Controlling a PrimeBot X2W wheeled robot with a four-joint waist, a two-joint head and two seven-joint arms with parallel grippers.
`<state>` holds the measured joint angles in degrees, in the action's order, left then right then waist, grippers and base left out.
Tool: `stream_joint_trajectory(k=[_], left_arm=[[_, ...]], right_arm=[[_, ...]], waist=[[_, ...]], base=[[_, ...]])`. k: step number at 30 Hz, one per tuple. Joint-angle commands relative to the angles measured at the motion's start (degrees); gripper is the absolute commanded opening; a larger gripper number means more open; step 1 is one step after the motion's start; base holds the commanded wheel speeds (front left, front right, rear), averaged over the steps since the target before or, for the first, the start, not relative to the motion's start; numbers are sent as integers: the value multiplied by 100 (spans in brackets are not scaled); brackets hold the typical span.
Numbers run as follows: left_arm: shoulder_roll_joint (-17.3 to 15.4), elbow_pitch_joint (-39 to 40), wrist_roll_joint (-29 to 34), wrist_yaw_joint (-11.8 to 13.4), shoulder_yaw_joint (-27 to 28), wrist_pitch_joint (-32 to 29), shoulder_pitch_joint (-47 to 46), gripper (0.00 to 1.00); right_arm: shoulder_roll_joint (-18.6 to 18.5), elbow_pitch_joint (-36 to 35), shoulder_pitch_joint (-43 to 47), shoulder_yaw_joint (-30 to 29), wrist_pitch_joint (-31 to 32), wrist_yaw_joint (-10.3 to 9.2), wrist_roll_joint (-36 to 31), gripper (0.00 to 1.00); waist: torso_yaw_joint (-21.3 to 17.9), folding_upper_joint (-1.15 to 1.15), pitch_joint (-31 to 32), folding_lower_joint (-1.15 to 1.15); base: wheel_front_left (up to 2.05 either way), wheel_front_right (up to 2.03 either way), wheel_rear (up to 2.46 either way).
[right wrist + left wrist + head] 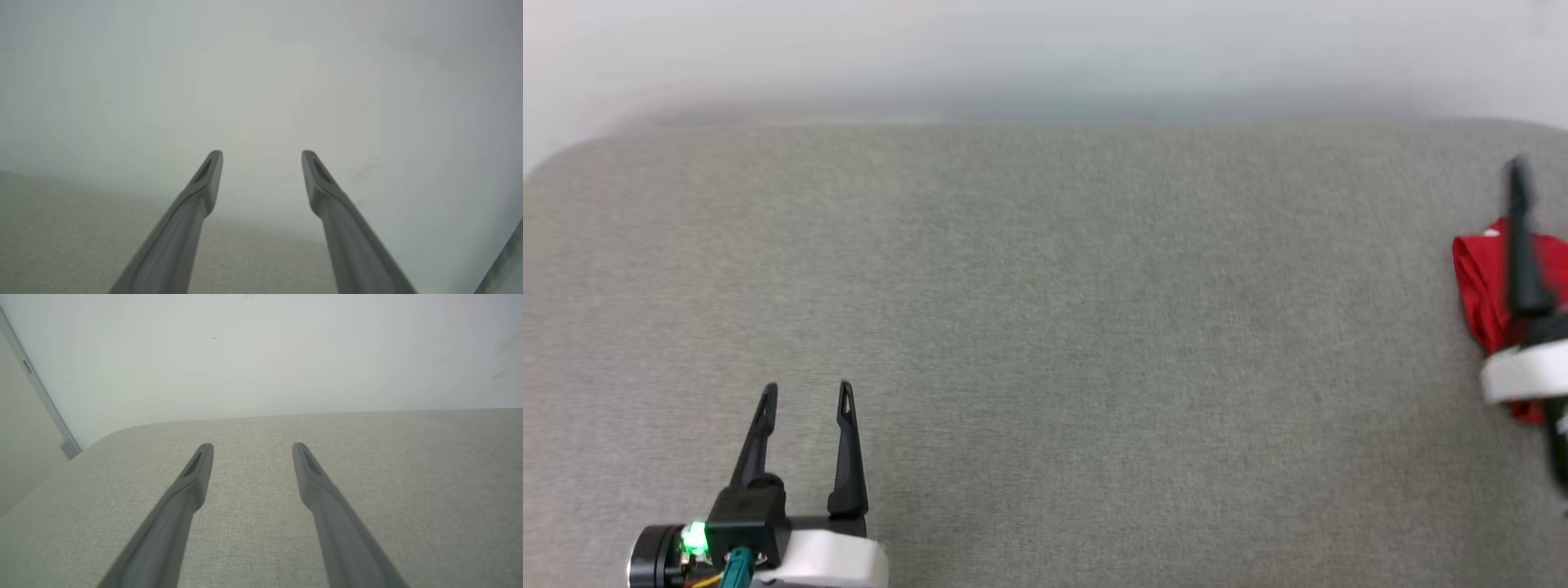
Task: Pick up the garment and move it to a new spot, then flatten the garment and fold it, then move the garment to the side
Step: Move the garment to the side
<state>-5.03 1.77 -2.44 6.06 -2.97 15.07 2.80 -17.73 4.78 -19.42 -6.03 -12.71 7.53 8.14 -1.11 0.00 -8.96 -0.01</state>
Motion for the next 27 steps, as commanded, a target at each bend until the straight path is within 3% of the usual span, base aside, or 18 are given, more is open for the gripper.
stream_joint_trajectory(k=[1, 10, 18, 27], left_arm=[[-4, -24, -19, -25, 28, 13, 84, 100], [40, -162, 7, -140, -4, 13, 282, 100], [76, -238, -27, -214, -4, 13, 403, 100], [104, -269, -118, -394, 53, 13, 516, 100]], right_arm=[[85, -53, 189, 59, -42, -9, 40, 100], [720, -168, 1279, 440, -81, -9, 194, 100], [980, 7, 1948, 335, -141, -9, 262, 100], [1246, -286, 2514, 209, -194, -8, 158, 100]], waist=[[125, 0, 161, 1], [309, 0, 467, 1], [343, 0, 647, 1], [306, 0, 766, 1]], base=[[0, 0, 0], [0, 0, 0], [0, 0, 0], [0, 0, 0]])
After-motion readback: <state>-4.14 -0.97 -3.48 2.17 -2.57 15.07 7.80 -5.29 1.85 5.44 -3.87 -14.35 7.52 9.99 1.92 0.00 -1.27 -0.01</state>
